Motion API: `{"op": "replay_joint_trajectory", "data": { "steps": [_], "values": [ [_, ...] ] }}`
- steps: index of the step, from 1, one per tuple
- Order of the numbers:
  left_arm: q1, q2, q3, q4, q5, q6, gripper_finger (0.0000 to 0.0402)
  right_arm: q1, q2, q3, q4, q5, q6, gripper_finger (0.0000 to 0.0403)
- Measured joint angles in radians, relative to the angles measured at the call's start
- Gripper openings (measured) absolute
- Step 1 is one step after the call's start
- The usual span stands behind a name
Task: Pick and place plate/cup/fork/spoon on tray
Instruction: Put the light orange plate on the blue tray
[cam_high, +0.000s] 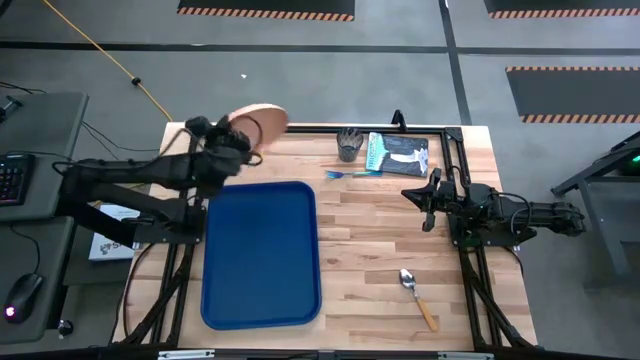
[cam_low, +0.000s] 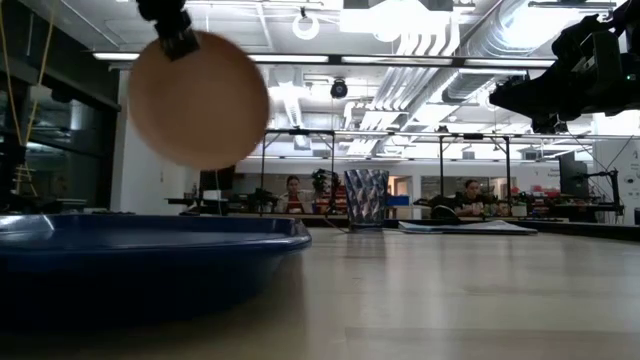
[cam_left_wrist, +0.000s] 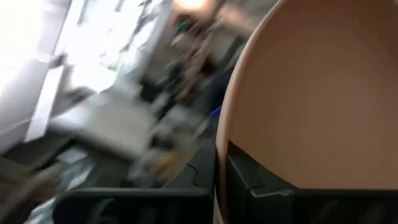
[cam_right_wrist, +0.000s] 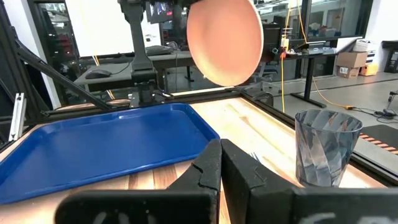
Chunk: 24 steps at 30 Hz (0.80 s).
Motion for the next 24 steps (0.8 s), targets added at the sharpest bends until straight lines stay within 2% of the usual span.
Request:
{"op": "replay_joint_trajectory", "data": {
  "steps": [2, 4, 7, 9, 11, 13, 18, 22, 24],
  "values": [
    [-0.011, -0.012, 0.034, 0.057, 0.126, 0.028, 0.0, 0.0, 0.0, 0.0, 0.0, 0.0, 0.0, 0.0],
    [-0.028, -0.012, 0.079, 0.047, 0.2, 0.033, 0.0, 0.0, 0.0, 0.0, 0.0, 0.0, 0.0, 0.0],
    [-0.058, -0.005, 0.161, -0.082, 0.289, -0.044, 0.0, 0.0, 0.0, 0.0, 0.0, 0.0, 0.0, 0.0],
    [-0.074, 0.005, 0.218, -0.206, 0.392, -0.174, 0.0, 0.0, 0.0, 0.0, 0.0, 0.0, 0.0, 0.0],
    [-0.077, 0.019, 0.273, -0.317, 0.552, -0.315, 0.0, 0.0, 0.0, 0.0, 0.0, 0.0, 0.0, 0.0],
    [-0.071, 0.029, 0.312, -0.359, 0.718, -0.411, 0.0, 0.0, 0.0, 0.0, 0.0, 0.0, 0.0, 0.0],
    [-0.061, 0.047, 0.366, -0.395, 1.057, -0.498, 0.0, 0.0, 0.0, 0.0, 0.0, 0.0, 0.0, 0.0],
    [-0.066, 0.079, 0.4, -0.623, 1.331, -0.607, 0.0, 0.0, 0.0, 0.0, 0.0, 0.0, 0.0, 0.0],
    [-0.078, 0.093, 0.388, -0.744, 1.415, -0.667, 0.0, 0.0, 0.0, 0.0, 0.0, 0.0, 0.0, 0.0]
  ]
}}
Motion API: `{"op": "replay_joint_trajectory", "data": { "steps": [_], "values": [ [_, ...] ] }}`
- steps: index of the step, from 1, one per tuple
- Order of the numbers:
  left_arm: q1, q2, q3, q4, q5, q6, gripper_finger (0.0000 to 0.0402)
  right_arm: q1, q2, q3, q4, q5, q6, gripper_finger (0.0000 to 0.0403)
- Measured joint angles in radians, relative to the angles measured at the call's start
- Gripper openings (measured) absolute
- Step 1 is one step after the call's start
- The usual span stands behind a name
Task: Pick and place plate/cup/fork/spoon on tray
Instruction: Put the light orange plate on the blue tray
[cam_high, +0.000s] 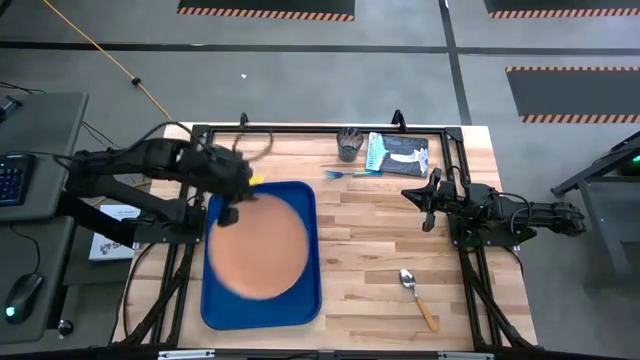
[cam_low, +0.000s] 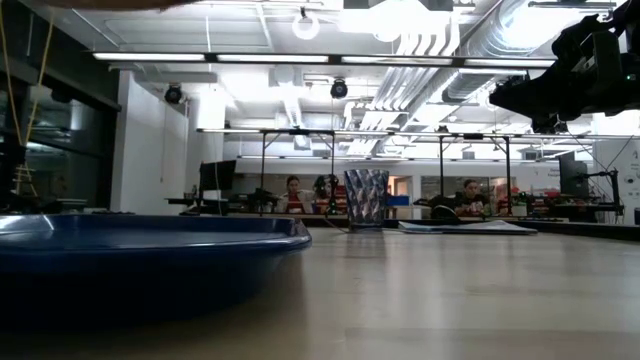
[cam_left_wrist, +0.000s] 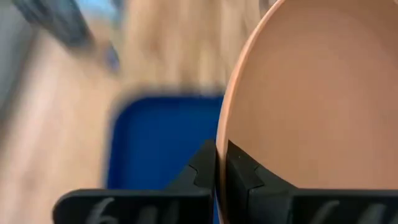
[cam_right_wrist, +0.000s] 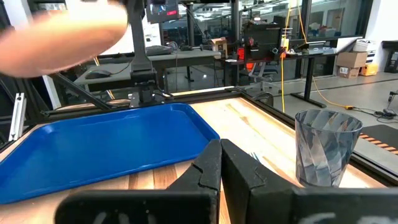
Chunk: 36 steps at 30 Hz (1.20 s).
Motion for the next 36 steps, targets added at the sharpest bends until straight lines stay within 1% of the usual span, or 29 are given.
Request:
{"op": "replay_joint_trajectory", "data": {
  "steps": [2, 4, 7, 11, 14, 17, 19, 23, 25, 32, 36],
  "values": [
    [-0.031, 0.01, -0.045, -0.072, 0.043, -0.062, 0.0, 0.0, 0.0, 0.0, 0.0, 0.0, 0.0, 0.0],
    [-0.073, 0.013, -0.117, -0.063, 0.07, -0.108, 0.0, 0.0, 0.0, 0.0, 0.0, 0.0, 0.0, 0.0],
    [-0.118, 0.013, -0.24, 0.016, 0.095, -0.124, 0.0, 0.0, 0.0, 0.0, 0.0, 0.0, 0.0, 0.0],
    [-0.131, 0.013, -0.384, 0.206, 0.094, -0.059, 0.0, 0.0, 0.0, 0.0, 0.0, 0.0, 0.0, 0.0],
    [-0.1, 0.013, -0.453, 0.329, 0.089, 0.005, 0.0, 0.0, 0.0, 0.0, 0.0, 0.0, 0.0, 0.0],
    [-0.052, 0.013, -0.513, 0.369, 0.086, 0.03, 0.0, 0.0, 0.0, 0.0, 0.0, 0.0, 0.0, 0.0],
    [-0.018, 0.013, -0.553, 0.39, 0.1, 0.03, 0.0, 0.0, 0.0, 0.0, 0.0, 0.0, 0.0, 0.0],
    [0.04, 0.012, -0.62, 0.484, 0.162, 0.048, 0.0, 0.0, 0.0, 0.0, 0.0, 0.0, 0.0, 0.0],
    [0.063, 0.013, -0.646, 0.542, 0.169, 0.048, 0.0, 0.0, 0.0, 0.0, 0.0, 0.0, 0.0, 0.0],
    [0.112, 0.012, -0.693, 0.559, 0.22, 0.03, 0.0, 0.0, 0.0, 0.0, 0.0, 0.0, 0.0, 0.0],
    [0.121, 0.012, -0.736, 0.596, 0.218, 0.029, 0.0, 0.0, 0.0, 0.0, 0.0, 0.0, 0.0, 0.0]
  ]
}}
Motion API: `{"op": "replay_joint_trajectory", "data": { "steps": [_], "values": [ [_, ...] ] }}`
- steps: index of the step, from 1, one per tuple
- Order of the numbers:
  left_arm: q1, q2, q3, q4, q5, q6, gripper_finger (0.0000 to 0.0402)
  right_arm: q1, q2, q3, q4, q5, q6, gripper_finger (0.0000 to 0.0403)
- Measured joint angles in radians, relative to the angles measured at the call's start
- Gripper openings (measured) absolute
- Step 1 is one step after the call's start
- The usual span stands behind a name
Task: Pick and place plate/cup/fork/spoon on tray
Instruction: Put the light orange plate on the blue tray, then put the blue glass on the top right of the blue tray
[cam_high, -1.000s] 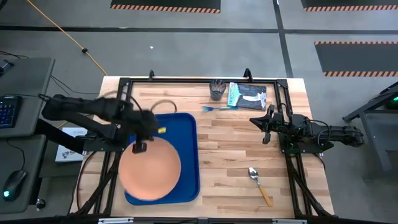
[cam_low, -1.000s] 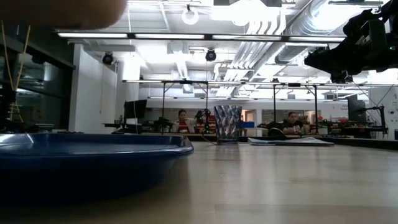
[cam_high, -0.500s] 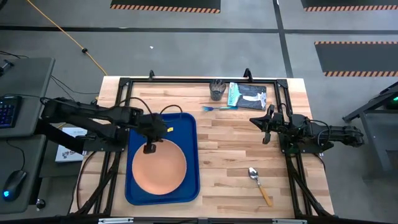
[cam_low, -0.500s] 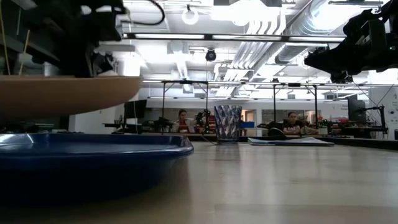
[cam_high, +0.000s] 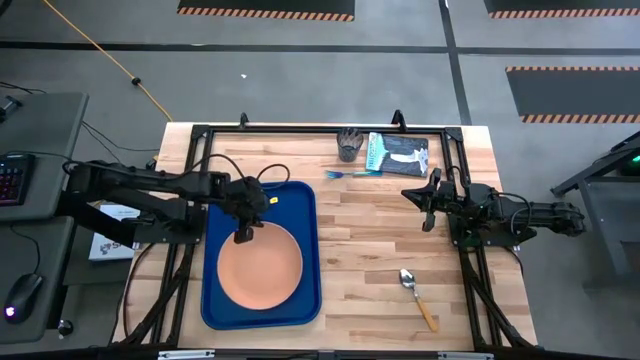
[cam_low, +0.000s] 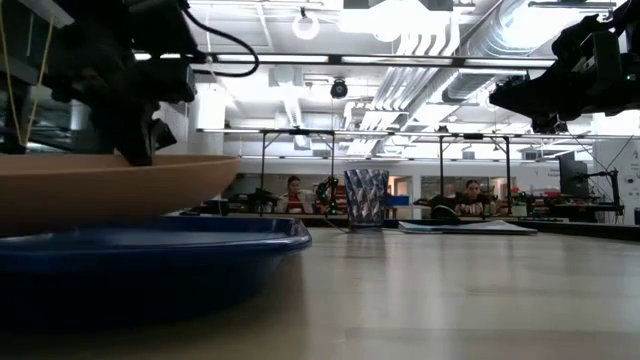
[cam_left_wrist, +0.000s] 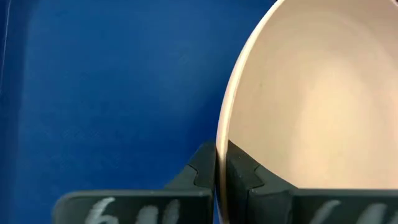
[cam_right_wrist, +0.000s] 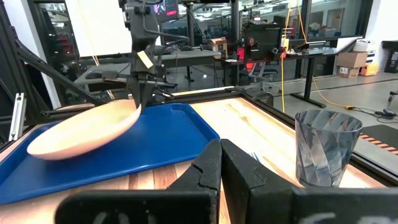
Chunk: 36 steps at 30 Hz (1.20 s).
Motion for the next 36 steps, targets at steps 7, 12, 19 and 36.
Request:
{"op": "replay_joint_trajectory", "data": {
  "steps": [7, 12, 19, 36],
  "values": [
    [0.0, 0.0, -0.043, 0.1, -0.011, -0.016, 0.0017, 0.0, 0.0, 0.0, 0.0, 0.0, 0.0, 0.0],
    [0.0, 0.0, -0.046, 0.099, -0.056, -0.024, 0.0039, 0.0, 0.0, 0.0, 0.0, 0.0, 0.0, 0.0],
    [0.0, 0.0, -0.046, 0.089, -0.088, -0.036, 0.0075, 0.0, 0.0, 0.0, 0.0, 0.0, 0.0, 0.0],
    [0.096, -0.038, 0.232, 0.236, -0.187, 0.214, 0.0179, 0.0, 0.0, 0.0, 0.0, 0.0, 0.0, 0.0]
  ]
}}
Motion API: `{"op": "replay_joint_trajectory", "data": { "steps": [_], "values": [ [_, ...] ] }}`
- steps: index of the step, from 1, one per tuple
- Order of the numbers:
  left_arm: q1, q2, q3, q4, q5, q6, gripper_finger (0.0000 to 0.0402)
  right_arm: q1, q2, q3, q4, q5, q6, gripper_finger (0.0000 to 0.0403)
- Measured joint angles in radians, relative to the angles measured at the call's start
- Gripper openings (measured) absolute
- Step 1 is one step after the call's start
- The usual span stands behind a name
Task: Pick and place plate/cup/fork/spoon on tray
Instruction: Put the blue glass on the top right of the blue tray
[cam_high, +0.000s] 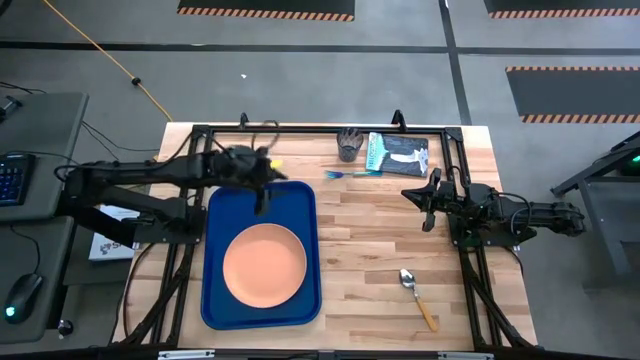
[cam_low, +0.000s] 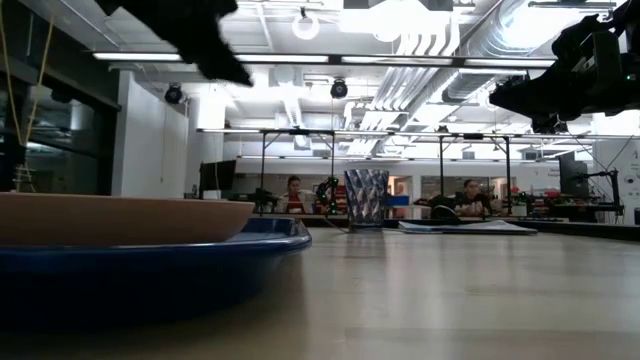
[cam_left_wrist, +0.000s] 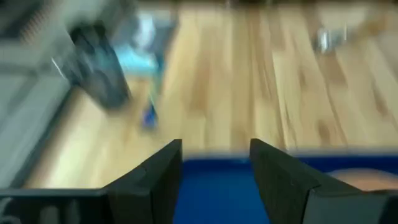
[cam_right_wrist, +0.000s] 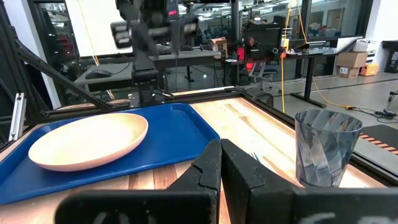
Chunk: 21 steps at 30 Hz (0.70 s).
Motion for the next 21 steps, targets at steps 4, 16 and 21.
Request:
{"op": "replay_joint_trajectory", "data": {
  "steps": [4, 16, 21],
  "values": [
    [0.036, -0.009, -0.082, 0.238, 0.004, 0.014, 0.0178, 0.0, 0.0, 0.0, 0.0, 0.0, 0.0, 0.0],
    [0.136, -0.054, -0.428, 1.013, 0.071, -0.021, 0.0178, 0.0, 0.0, 0.0, 0.0, 0.0, 0.0, 0.0],
    [0.139, -0.084, -0.442, 0.983, 0.074, -0.012, 0.0177, 0.0, 0.0, 0.0, 0.003, 0.0, 0.0, 0.0]
  ]
}}
